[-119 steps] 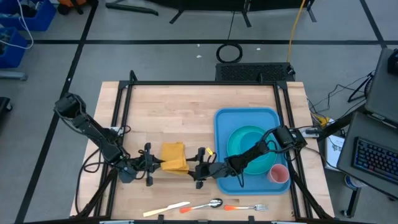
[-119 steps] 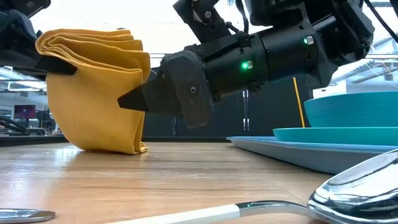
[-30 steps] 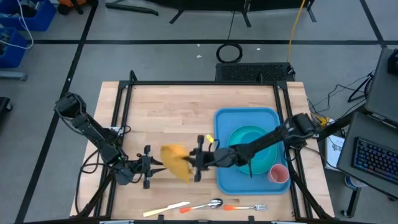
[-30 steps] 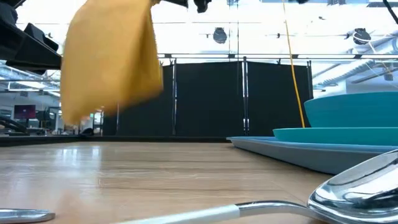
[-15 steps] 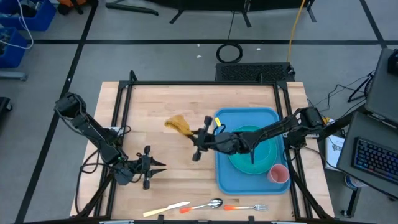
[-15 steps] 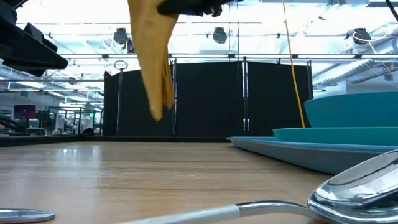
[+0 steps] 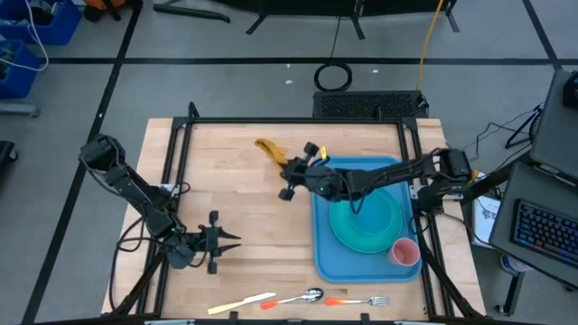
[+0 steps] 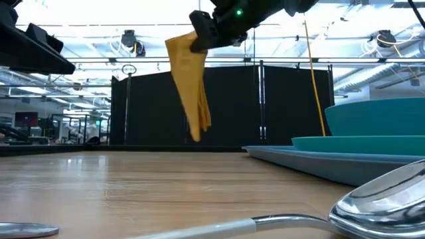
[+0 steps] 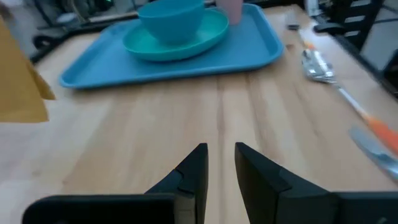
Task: Set up tray
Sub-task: Put the yellow napkin on the tray to the left of the blue plate
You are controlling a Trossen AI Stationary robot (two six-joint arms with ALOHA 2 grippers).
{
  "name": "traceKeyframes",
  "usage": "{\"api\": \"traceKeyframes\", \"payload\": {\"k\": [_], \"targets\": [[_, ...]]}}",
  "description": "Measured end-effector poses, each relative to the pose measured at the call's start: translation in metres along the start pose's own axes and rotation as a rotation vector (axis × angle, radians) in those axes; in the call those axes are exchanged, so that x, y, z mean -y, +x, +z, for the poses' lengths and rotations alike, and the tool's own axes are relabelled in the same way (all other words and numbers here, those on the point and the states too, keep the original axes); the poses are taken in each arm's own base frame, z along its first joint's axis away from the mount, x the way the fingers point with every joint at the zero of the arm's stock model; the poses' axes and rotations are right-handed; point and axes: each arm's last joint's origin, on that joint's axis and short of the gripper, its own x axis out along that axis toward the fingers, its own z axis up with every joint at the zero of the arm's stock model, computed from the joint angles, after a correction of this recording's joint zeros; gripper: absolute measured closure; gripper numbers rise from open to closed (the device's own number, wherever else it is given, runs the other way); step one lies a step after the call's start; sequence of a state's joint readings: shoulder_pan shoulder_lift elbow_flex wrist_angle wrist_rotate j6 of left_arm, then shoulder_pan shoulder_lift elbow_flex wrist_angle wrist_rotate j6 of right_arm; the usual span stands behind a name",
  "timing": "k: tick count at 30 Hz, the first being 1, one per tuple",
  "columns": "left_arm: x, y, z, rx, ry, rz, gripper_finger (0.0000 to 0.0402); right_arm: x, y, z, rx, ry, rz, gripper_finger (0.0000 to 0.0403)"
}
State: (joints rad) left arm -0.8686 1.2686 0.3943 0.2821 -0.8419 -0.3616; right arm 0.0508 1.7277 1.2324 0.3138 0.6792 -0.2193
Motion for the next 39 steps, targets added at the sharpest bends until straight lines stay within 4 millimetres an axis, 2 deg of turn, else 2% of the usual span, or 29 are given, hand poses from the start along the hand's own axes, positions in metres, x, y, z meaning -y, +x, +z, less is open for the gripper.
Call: {"api": "traceKeyframes", "payload": {"k": [6,11,14,19,29,35,39], "targets": [[-0.005,0.004,0.0,-0.008,0.021,0.049,0.0316,0.021,0.008,-0.003,-0.045,0.045,-0.051,0.0402],[-0.006,0.005,-0.001,-0.026,0.023,0.037,0.0316,0.033,0.015,-0.017,-0.129,0.087,-0.139,0.0402],[-0.006,0.005,-0.002,-0.035,0.015,0.031,0.0316,0.037,0.011,-0.026,-0.138,0.108,-0.161,0.0402],[-0.005,0.003,-0.004,-0.043,0.001,0.022,0.0316,0.047,-0.007,-0.04,-0.132,0.171,-0.202,0.0402],[-0.004,0.002,-0.004,-0.04,-0.009,0.016,0.0316,0.072,-0.056,-0.073,-0.004,0.379,-0.232,0.0402],[-0.004,0.002,-0.004,-0.04,-0.005,0.03,0.0316,0.075,-0.071,-0.095,-0.028,0.465,-0.227,0.0402],[-0.005,0.003,-0.004,-0.038,-0.006,0.035,0.0316,0.075,-0.076,-0.103,-0.037,0.5,-0.228,0.0402]]}}
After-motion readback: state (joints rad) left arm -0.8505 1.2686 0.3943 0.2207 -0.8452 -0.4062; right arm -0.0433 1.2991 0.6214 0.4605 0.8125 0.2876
